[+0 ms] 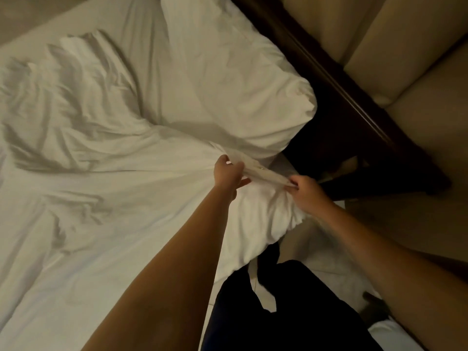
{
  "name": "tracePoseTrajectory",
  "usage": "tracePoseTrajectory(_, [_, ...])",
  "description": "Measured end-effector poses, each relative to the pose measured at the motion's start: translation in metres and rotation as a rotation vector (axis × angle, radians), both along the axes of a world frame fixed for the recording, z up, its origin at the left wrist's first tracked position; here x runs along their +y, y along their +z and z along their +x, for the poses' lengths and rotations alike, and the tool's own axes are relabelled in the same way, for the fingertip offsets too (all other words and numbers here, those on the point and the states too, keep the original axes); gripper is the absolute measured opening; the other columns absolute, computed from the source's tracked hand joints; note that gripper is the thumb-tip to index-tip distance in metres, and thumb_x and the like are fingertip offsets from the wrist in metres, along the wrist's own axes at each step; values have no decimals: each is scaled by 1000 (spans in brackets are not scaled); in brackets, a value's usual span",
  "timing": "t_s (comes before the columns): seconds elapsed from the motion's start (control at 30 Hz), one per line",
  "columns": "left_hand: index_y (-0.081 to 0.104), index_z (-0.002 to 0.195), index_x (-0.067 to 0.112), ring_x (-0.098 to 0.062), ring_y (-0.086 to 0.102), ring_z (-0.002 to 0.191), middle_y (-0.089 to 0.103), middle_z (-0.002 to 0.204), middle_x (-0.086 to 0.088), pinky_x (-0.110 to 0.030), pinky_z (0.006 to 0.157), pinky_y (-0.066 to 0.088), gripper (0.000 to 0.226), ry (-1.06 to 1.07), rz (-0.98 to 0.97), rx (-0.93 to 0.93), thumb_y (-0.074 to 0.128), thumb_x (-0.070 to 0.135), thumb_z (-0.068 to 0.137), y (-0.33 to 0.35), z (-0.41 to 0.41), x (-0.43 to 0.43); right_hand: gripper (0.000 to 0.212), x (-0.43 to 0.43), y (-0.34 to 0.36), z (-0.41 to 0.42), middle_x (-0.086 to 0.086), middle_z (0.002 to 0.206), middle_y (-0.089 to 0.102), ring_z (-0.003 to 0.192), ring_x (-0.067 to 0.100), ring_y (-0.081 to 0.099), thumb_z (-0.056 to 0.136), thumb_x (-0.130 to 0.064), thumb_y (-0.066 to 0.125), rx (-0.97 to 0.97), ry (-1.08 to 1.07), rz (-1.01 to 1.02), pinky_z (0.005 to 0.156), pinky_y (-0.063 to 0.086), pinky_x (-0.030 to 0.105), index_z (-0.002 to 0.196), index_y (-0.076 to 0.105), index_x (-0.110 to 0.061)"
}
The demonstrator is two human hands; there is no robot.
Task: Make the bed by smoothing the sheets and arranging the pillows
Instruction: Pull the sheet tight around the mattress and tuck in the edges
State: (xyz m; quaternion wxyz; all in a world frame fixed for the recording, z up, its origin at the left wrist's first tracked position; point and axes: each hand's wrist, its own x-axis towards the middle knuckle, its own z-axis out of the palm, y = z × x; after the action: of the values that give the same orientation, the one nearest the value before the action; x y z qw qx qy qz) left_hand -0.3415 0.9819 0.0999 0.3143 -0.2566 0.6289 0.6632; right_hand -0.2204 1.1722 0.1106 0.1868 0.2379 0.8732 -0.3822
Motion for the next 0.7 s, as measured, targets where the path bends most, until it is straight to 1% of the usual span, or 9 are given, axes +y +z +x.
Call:
tracePoseTrajectory(0.1, [59,118,5,-36,75,93,68,114,-21,-44,67,64,32,-60,15,-31,52,-7,89,-11,-8,34,19,34,-8,-1,-1,85,64,86,21,63,101,-16,58,-28,-25,17,62,41,27,83,62,-23])
tracePoseTrajectory(0.17, [59,118,4,-36,75,93,67,114,-21,-44,67,64,32,-74,20,-58,52,-8,89,-25,-8,56,13,56,-18,-1,7,93,67,91,25,64,101,-12,56,-61,-42,36,69,43,30,95,67,-13])
tracePoseTrajectory(0.23, [59,120,5,-36,74,94,66,117,-20,-44,67,64,35,-90,11,-76,53,-5,87,-39,-6,78,15,78,-30,-2,14,101,67,96,29,63,100,-8,53,-88,-57,74,79,44,33,106,67,-6])
tracePoseTrajectory(0.37, [61,113,10,-31,72,96,68,110,-14,-43,69,65,23,-106,-79,-101,56,9,90,-72,-1,109,18,103,-57,-5,19,107,66,102,35,63,99,-4,52,-135,-21,150,87,50,41,110,65,-3])
tracePoseTrajectory(0.43, [61,110,8,-28,68,87,67,103,-12,-38,71,64,21,-109,-160,-97,56,15,91,-89,2,113,19,105,-74,-6,21,110,66,105,40,63,98,-5,51,-160,49,198,92,52,46,111,64,-5])
tracePoseTrajectory(0.5, [61,105,9,-30,65,82,68,98,-10,-33,62,55,22,-149,-262,-85,57,22,89,-103,7,109,19,102,-91,-8,21,113,65,107,41,62,98,-5,50,-201,104,230,92,51,46,112,62,-6])
tracePoseTrajectory(0.57, [62,102,12,-24,59,72,66,90,-8,-27,54,44,22,-209,-312,-75,60,29,89,-114,11,100,19,100,-105,-10,21,114,64,107,42,61,97,-3,49,-233,123,245,89,50,42,111,61,-7])
tracePoseTrajectory(0.63, [64,105,14,-17,54,70,63,88,0,-27,58,42,26,-289,-334,-63,63,36,91,-119,15,91,21,99,-115,-11,22,118,63,110,43,60,98,-3,49,-252,129,255,89,49,42,115,61,-7])
tracePoseTrajectory(0.7, [66,115,17,-17,61,87,65,98,5,-28,73,45,32,-380,-358,-45,63,41,94,-123,20,83,25,99,-124,-11,22,123,62,113,44,58,98,-3,48,-271,135,277,92,49,44,119,61,-7])
